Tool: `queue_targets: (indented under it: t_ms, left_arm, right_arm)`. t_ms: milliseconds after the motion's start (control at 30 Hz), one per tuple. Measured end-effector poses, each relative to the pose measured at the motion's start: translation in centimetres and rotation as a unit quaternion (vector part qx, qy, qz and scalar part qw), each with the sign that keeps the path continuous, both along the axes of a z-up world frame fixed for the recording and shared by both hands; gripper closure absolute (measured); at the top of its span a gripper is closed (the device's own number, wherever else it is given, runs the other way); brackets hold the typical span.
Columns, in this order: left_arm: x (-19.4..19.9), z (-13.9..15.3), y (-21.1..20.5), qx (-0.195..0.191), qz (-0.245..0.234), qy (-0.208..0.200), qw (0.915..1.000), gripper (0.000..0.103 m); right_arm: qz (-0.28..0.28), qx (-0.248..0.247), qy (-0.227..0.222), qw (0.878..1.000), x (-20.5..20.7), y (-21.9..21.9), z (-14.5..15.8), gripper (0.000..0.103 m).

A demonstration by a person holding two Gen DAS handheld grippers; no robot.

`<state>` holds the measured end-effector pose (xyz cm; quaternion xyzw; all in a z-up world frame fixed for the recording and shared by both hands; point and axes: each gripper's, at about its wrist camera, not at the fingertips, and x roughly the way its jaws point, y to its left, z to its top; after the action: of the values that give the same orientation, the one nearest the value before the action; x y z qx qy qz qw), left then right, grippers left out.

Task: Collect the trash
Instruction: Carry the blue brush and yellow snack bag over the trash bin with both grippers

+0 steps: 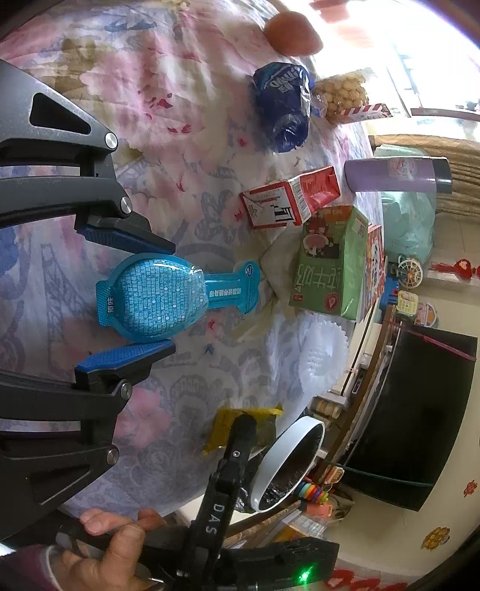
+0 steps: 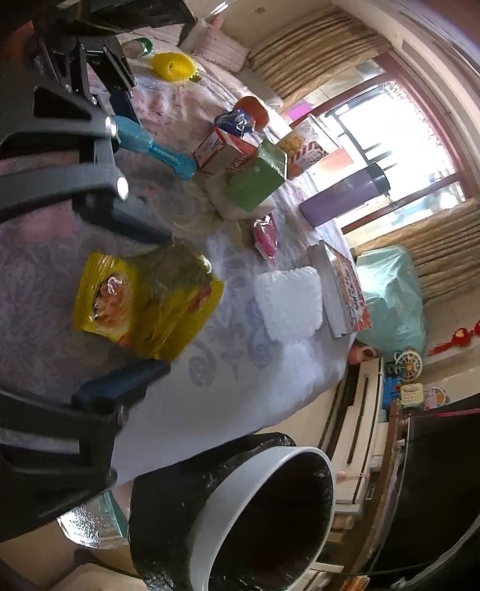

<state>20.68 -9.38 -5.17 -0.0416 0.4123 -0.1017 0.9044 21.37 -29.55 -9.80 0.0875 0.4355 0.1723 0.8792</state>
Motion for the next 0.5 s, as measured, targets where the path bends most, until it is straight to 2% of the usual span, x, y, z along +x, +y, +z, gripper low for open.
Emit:
queue_targets:
  t_ms: [100,500]
  left_arm:
    - [0.2,0.0,-0.4,-0.004,-0.004,0.0,1.0,0.059]
    - [1.8,1.5,-4.7,-0.012,-0.052,-0.017,0.9984,0.059]
  right_arm:
    - [0.0,0.008,-0.003,1.0,-0.5,-0.6,0.2,0.063]
    - [-0.046,0.033,-0.027,0.998,-1.6,-5.7,2.5,0.064]
